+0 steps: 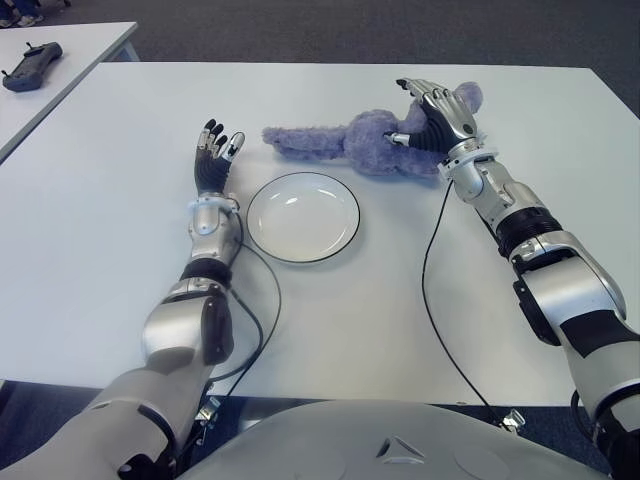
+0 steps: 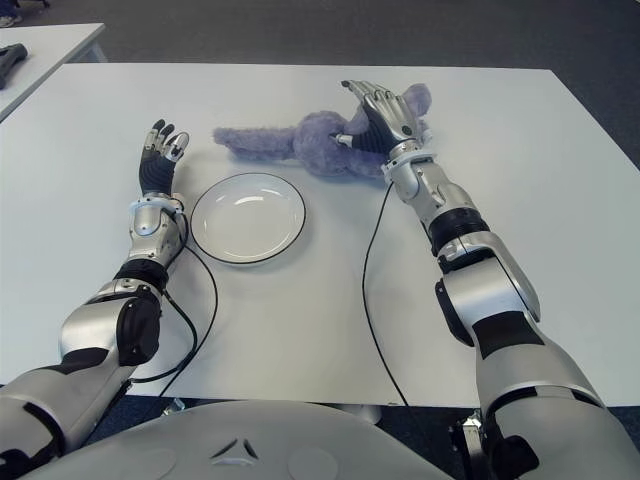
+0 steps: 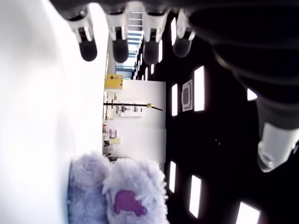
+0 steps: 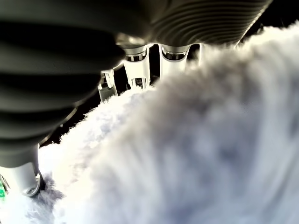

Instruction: Put the doll into the plate.

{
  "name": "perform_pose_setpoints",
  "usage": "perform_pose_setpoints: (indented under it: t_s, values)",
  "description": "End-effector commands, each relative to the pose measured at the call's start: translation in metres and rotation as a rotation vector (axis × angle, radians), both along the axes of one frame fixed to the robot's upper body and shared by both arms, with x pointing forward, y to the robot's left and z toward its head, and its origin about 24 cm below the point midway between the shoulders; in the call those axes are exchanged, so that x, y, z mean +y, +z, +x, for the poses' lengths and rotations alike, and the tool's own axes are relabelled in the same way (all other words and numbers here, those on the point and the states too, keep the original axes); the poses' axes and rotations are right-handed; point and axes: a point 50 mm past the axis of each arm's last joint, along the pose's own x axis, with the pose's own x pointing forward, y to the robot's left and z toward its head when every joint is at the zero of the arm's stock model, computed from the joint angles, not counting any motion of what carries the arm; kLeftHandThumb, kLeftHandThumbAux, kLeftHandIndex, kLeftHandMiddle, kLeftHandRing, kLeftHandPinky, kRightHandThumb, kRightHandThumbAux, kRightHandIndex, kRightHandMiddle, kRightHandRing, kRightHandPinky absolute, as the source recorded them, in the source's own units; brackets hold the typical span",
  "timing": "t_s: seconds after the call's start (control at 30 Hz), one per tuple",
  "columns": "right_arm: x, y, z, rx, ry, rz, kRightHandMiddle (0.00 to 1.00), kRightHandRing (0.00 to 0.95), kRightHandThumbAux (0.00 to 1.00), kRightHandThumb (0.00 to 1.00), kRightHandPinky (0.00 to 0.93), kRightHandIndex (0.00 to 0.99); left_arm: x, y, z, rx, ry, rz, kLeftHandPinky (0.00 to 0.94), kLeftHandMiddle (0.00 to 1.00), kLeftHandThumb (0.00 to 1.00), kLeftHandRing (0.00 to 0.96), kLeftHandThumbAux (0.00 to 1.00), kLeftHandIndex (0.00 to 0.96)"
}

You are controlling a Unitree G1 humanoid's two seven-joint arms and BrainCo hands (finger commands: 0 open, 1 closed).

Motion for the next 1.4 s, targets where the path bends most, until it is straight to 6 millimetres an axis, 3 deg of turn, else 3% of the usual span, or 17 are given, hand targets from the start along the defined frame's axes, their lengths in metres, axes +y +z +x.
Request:
perform_pose_setpoints:
  t_s: [0.03,0.43,0.67,0.9,1.2,1.4]
  values:
    - [0.005,-0.014,-0.002,0.063,0.034,-0.093,0.007,0.002,0.428,0.175,0.000,0.005,-0.031,-0.115,-0.093,0.476,0.037,-0.166,0.084,0.100,0.000,0.087,0.561,0.057]
    - [0.008,-0.004,0.004,0.082,0.049,-0.138,0.000,0.000,0.366,0.149,0.000,0.000,-0.030,-0.114,-0.093,0.473,0.038,-0.169,0.085,0.104,0.000,0.089,0.573,0.059]
    - [0.027,0.000,0.013,0.167,0.067,-0.168,0.000,0.000,0.379,0.119,0.000,0.000,-0.029,-0.114,-0.092,0.477,0.039,-0.160,0.081,0.100,0.000,0.085,0.567,0.057]
    - [0.044,-0.036,0.012,0.477,0.047,-0.244,0.000,0.000,0.401,0.106,0.000,0.000,-0.030,-0.114,-0.092,0.478,0.038,-0.156,0.081,0.098,0.000,0.084,0.564,0.057]
    - [0.035,-0.060,0.007,0.815,-0.022,-0.362,0.001,0.001,0.446,0.075,0.001,0.000,-0.030,-0.115,-0.094,0.474,0.038,-0.149,0.083,0.101,0.000,0.085,0.557,0.058]
    - [0.022,-0.080,-0.002,0.934,-0.085,-0.366,0.000,0.000,0.466,0.092,0.000,0.000,-0.030,-0.115,-0.094,0.477,0.040,-0.145,0.084,0.102,0.000,0.087,0.553,0.057]
